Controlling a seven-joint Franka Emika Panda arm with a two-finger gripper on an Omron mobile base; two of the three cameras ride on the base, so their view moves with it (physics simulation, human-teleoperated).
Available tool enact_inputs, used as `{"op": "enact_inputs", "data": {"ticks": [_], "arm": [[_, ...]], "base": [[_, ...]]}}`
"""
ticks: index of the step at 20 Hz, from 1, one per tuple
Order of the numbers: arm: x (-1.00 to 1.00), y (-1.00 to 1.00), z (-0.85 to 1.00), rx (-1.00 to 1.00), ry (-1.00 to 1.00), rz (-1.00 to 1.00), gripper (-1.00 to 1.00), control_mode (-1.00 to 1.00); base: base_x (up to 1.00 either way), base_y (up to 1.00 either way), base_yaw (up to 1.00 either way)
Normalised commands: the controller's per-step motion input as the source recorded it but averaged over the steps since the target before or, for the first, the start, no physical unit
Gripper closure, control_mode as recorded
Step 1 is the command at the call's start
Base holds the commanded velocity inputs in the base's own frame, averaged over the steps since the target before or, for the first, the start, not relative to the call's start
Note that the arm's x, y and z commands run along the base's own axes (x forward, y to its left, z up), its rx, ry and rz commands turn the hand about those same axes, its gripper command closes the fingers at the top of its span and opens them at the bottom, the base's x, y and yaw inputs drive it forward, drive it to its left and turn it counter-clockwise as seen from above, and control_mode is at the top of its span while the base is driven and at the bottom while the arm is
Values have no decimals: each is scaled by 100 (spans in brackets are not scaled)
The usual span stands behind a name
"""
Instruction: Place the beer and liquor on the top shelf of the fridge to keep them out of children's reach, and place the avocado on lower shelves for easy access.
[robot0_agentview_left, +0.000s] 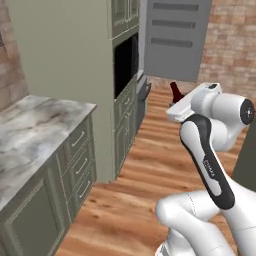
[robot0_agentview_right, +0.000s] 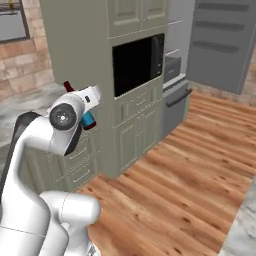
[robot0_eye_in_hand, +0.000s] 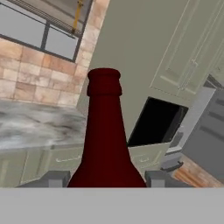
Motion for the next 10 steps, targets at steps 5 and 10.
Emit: {"op": "enact_inputs", "data": {"ticks": [5, 10], "arm": [[0, 0, 0, 0, 0, 0, 100, 100], [0, 0, 0, 0, 0, 0, 100, 100]], "base": [[80, -52, -18], [88, -43, -15]]}}
